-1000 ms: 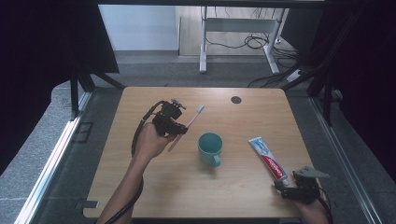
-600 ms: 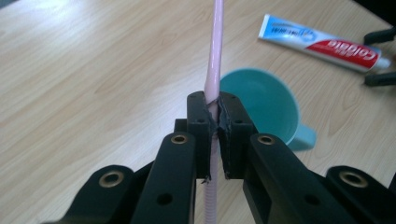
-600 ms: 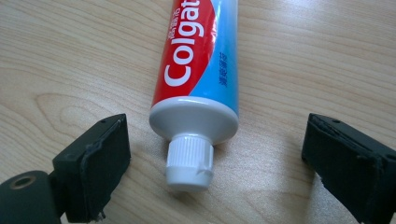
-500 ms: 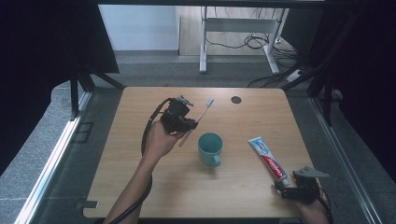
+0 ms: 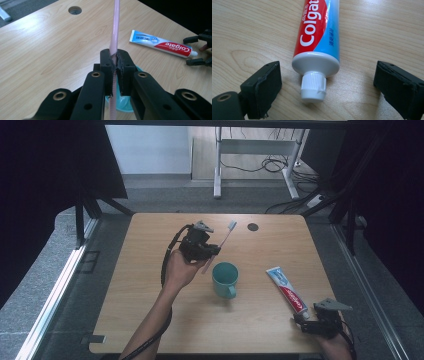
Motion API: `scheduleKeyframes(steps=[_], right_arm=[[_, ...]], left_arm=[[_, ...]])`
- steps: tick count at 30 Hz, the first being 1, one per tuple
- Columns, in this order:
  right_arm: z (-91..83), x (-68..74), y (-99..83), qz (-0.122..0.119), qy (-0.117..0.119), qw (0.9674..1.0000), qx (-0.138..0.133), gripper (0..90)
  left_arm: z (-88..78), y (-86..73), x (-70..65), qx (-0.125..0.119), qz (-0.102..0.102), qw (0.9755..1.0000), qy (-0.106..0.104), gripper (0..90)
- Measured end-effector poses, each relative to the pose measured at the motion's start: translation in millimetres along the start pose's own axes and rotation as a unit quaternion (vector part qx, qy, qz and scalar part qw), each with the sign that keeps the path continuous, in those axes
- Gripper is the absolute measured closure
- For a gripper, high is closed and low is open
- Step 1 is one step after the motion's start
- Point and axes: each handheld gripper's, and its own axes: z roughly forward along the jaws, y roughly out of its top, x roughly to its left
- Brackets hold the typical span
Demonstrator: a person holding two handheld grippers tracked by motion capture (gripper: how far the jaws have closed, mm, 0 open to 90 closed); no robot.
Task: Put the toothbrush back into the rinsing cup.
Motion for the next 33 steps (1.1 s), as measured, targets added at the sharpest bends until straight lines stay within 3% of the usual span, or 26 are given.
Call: scheduleKeyframes(steps=[15,33], right_arm=[[0.0,0.0,0.0,0.0,0.0,1.0,0.0,7.4],[-0.1,0.0,0.0,0.0,0.0,1.0,0.0,7.4]], left_arm=[[19.9,0.3,-9.1,-0.045,-0.003,0.9989,-0.01,84.2],[44.0,-13.6,-18.0,-0.071,0.012,0.9973,-0.012,84.2]])
